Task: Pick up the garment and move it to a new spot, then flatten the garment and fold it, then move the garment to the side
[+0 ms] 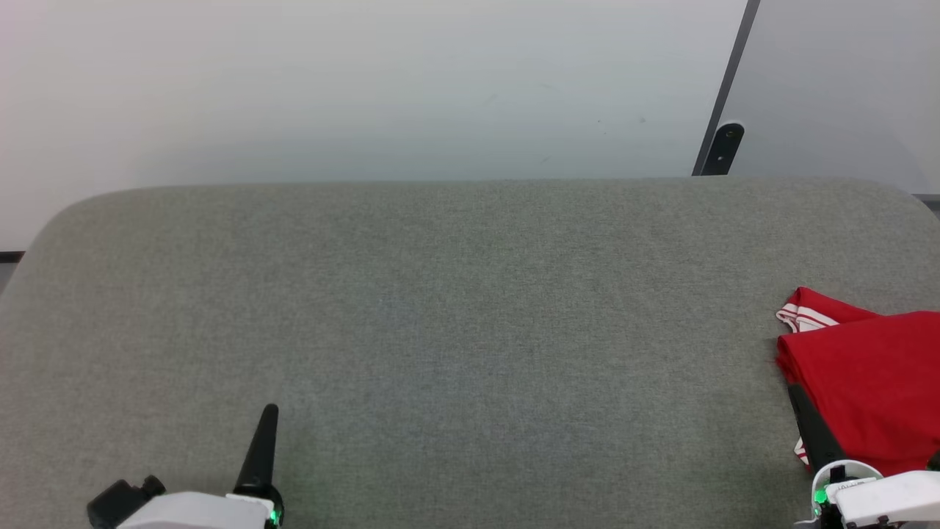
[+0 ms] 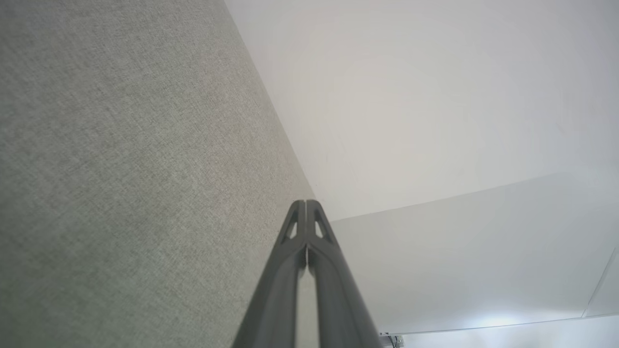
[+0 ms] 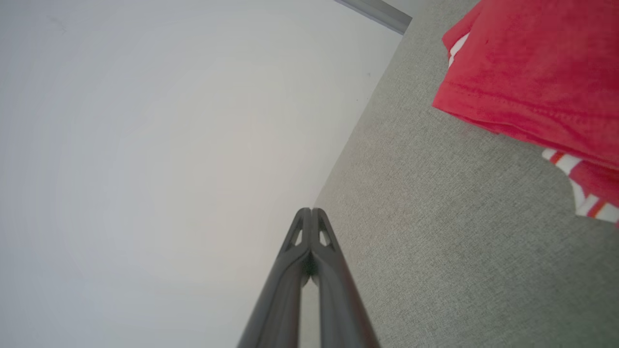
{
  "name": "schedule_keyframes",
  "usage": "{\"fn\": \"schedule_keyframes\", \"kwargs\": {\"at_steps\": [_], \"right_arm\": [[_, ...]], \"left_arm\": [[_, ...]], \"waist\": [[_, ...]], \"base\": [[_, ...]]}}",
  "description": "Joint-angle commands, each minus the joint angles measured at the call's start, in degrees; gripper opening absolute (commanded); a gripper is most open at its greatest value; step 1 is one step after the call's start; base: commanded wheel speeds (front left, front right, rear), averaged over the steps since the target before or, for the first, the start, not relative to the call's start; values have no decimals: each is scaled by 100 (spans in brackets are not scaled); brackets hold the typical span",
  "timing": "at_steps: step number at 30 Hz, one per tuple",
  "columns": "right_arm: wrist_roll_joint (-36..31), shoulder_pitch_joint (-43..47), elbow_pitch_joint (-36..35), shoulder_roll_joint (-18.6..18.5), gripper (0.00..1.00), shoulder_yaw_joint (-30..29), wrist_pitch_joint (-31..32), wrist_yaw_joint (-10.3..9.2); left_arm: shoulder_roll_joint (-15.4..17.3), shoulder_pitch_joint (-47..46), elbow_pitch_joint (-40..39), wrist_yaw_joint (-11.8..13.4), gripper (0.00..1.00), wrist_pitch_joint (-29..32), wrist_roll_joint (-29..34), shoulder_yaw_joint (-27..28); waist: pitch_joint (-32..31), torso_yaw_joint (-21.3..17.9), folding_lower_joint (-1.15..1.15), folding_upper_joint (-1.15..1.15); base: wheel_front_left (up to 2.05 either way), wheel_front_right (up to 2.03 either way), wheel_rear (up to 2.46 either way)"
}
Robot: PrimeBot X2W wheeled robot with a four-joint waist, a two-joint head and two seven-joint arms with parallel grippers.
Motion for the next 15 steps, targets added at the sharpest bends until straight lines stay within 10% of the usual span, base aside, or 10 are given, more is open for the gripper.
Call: {"fn": "schedule_keyframes", "kwargs": {"at_steps": [1, 15], "right_arm": [[111, -129, 5, 2, 0, -6, -35, -3], [761, -289, 217, 20, 0, -6, -80, -4]], "left_arm": [[1, -137, -20, -41, 0, 27, -134, 25], [-15, -308, 98, -81, 0, 210, -799, 93]], "waist": [[0, -1, 0, 0], [6, -18, 0, 0]], "base": [[0, 0, 0], [0, 0, 0]]}}
